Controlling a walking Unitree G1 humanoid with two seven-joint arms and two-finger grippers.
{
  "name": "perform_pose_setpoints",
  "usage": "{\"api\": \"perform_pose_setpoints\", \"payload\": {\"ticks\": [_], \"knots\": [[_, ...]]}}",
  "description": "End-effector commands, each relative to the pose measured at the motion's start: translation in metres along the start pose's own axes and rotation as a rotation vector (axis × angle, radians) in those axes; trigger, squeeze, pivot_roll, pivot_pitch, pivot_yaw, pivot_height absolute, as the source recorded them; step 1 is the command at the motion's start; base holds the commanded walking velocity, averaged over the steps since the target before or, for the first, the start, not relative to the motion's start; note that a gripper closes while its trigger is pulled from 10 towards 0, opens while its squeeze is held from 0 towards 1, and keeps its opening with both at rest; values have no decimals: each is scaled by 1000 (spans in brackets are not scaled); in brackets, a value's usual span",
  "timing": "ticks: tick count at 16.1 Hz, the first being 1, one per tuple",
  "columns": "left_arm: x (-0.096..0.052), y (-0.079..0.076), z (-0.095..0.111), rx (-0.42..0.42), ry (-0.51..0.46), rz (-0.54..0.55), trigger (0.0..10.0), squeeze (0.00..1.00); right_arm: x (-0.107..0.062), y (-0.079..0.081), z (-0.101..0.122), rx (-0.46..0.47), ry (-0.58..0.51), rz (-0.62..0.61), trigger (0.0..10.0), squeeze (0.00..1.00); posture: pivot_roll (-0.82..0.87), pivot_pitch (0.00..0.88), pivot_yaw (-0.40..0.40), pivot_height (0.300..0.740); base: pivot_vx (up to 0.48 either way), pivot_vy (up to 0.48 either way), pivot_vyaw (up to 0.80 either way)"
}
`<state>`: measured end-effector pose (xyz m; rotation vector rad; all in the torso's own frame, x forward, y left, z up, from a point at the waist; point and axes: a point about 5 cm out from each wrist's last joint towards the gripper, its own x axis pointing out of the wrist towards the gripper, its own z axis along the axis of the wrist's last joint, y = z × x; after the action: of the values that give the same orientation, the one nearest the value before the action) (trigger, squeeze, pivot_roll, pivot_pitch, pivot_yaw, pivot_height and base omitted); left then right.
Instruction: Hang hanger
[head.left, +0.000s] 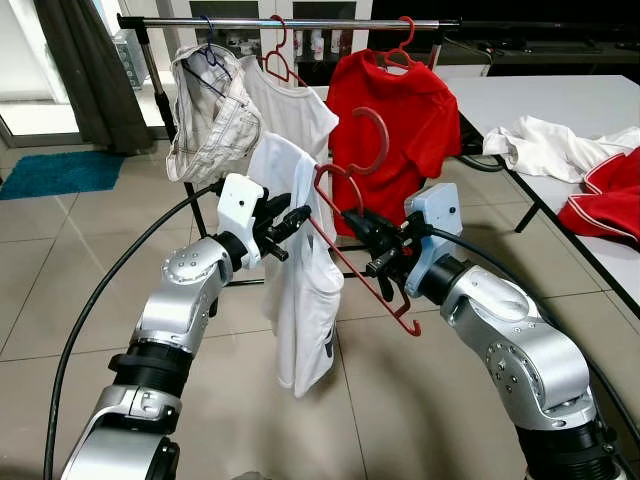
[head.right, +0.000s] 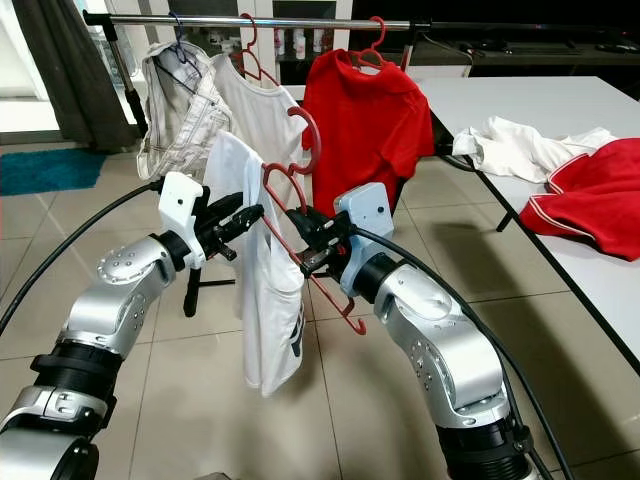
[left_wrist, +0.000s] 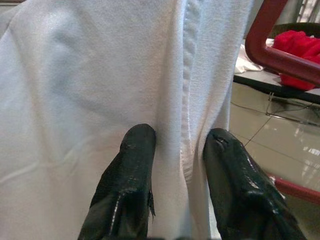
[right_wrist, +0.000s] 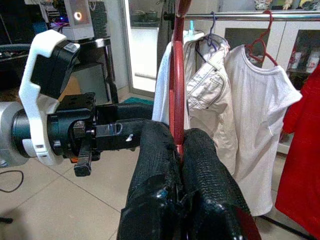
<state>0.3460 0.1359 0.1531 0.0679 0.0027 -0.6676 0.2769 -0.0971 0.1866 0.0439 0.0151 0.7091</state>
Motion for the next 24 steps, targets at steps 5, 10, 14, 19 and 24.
{"api": "perform_pose_setpoints", "payload": {"ticks": [5, 10, 14, 19, 24], "knots": [[3, 2, 5, 14, -26, -17, 0, 0, 0, 2, 18, -16, -69, 19, 10000, 0, -129, 0, 40, 740, 0, 0, 0], [0, 7, 11, -3, -79, -14, 0, 0, -1, 1, 18, -8, -68, 16, 10000, 0, -130, 0, 43, 740, 0, 0, 0], [-10, 17, 21, -11, -132, 17, 0, 0, -2, -1, 14, -9, -41, -10, 10000, 0, -133, 0, 43, 740, 0, 0, 0], [-21, 25, 35, 10, -175, 36, 0, 0, -3, -4, 10, -18, -8, -34, 10000, 0, -131, 0, 36, 740, 0, 0, 0], [-28, 40, 53, 166, -91, 23, 0, 0, -9, -12, -13, -133, 188, -104, 10000, 0, -131, 0, 31, 740, 0, 0, 0]]}}
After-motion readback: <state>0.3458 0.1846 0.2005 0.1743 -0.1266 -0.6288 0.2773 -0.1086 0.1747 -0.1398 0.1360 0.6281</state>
